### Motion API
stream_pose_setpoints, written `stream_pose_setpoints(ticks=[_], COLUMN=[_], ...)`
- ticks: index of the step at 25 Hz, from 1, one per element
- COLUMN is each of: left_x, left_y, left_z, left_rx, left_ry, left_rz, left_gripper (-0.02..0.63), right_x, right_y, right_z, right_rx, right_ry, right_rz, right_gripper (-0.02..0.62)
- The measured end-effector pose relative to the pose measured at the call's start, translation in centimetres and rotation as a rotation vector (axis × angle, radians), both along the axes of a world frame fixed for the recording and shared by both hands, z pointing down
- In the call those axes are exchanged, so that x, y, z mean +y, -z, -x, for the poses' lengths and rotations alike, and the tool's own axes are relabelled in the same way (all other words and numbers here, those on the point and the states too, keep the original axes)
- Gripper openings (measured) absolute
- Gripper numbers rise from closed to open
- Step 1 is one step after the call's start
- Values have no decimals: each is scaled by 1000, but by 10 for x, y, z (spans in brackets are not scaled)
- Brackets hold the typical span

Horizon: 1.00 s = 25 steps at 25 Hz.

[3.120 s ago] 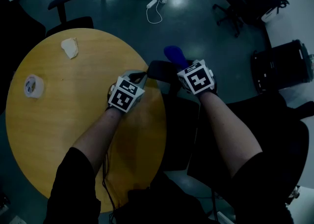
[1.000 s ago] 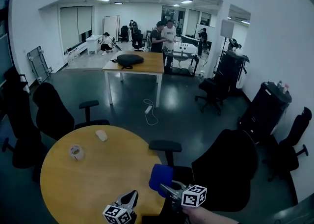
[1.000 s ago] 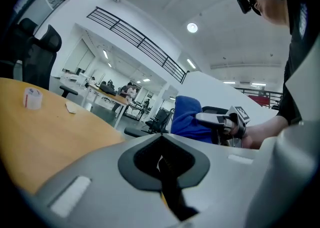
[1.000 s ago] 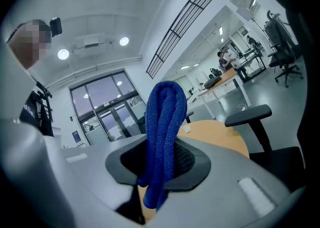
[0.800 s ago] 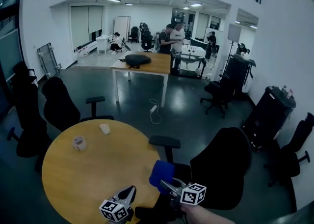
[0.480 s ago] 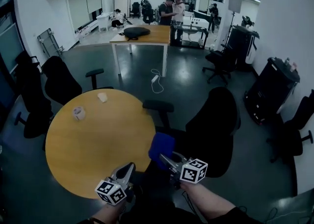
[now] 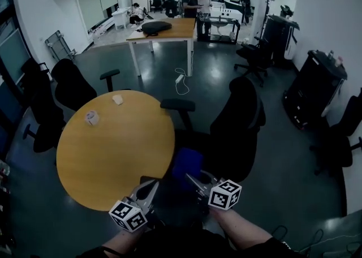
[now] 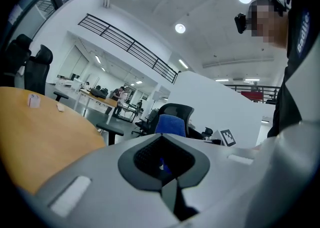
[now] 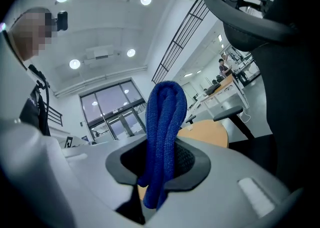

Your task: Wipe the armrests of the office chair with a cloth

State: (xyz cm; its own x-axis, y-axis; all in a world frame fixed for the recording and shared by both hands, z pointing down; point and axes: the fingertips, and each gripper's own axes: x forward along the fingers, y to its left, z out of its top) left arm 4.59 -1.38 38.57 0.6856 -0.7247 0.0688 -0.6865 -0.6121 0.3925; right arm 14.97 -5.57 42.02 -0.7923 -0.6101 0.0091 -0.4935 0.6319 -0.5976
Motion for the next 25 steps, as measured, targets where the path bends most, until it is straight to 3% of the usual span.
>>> stream_pose_setpoints(ticks=[6, 17, 25], left_x=[13, 60, 103], left_y=[-5, -24, -37], left_z=[-2, 69, 95], left_rx=[20, -6, 35], left_ry=[-89, -210, -245], left_rz=[3, 30, 80], left_gripper=[12, 12, 12], right_x=[23, 90, 155], right_y=[0, -2, 1], right_z=[7, 86, 117], right_rx=[32, 79, 153], right_ry=[-53, -157, -168], right_rz=[-3, 4, -5], right_gripper=[94, 94, 94])
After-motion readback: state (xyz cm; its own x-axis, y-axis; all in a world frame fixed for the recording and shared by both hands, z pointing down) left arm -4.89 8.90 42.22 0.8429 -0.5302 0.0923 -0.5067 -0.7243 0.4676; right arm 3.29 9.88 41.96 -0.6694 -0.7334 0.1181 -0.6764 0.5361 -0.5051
